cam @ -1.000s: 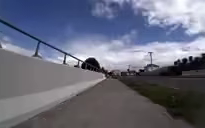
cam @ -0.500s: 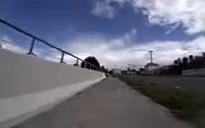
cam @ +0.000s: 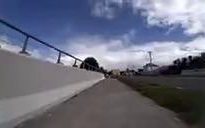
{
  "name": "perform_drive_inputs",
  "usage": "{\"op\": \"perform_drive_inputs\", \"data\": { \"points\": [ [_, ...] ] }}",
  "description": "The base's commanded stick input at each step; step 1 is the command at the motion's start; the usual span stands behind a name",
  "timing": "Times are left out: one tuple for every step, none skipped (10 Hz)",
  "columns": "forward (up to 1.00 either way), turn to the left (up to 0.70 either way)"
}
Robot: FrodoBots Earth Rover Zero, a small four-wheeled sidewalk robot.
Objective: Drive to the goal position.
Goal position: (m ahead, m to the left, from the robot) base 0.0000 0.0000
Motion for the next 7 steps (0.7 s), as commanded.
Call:
{"op": "perform_drive_inputs", "data": {
  "points": [
    [0.10,0.00],
    [0.05,0.00],
    [0.01,0.00],
    [0.00,0.00],
    [0.00,0.00],
    [0.00,0.00],
    [0.00,0.00]
  ]
}}
